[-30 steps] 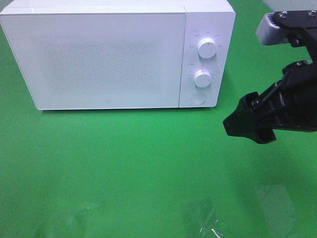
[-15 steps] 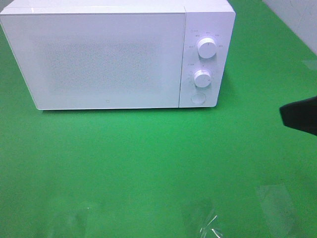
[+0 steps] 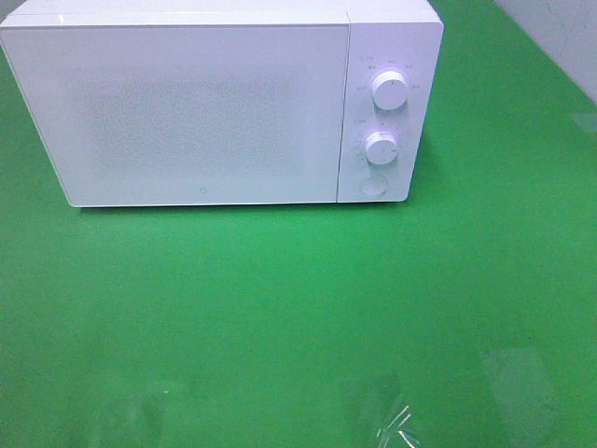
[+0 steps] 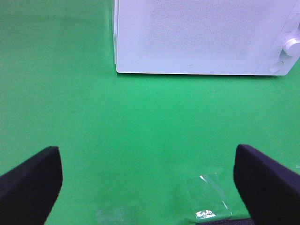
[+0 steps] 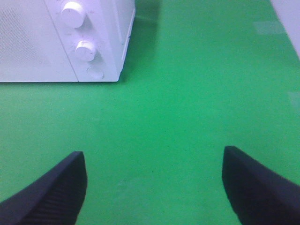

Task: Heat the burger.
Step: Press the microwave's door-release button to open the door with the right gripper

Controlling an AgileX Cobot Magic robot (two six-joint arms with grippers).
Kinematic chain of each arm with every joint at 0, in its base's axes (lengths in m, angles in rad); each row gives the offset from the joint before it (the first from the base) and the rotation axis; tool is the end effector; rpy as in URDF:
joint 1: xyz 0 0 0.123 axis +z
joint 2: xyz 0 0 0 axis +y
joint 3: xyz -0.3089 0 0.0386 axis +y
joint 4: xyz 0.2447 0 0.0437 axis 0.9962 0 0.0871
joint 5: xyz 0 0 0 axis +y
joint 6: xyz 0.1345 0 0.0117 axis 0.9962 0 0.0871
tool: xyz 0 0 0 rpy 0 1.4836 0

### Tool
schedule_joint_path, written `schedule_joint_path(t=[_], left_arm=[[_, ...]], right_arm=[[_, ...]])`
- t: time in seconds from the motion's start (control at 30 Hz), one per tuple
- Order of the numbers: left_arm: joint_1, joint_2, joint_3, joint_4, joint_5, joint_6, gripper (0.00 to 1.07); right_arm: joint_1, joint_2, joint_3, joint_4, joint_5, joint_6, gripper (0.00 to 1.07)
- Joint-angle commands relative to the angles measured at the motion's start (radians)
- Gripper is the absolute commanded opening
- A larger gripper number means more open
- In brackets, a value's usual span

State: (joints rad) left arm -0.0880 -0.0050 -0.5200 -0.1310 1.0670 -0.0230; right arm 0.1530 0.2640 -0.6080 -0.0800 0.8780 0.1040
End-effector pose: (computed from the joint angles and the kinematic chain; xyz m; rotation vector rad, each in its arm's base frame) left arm 0.0001 -0.0155 0.2620 0.0743 2.0247 -0.2263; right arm 0.0498 -0.0007 0.3064 -0.0618 2.0148 0.0689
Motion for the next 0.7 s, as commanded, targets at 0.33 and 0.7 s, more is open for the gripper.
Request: schedule_joint_path(t=[0.33,0.7], left_arm=[[0.002,-0.017,0.005,-0.004,-0.002,0.001,0.91],[0.002,-0.015,0.005,-0.006,-0.002,0.001,0.91]], right_arm=[[-0.097,-0.242,0.114,-0.01,0.081,-0.002,0.76],[-0.097,-0.296,0.113,-0.009,0.081,-0.009,0.76]])
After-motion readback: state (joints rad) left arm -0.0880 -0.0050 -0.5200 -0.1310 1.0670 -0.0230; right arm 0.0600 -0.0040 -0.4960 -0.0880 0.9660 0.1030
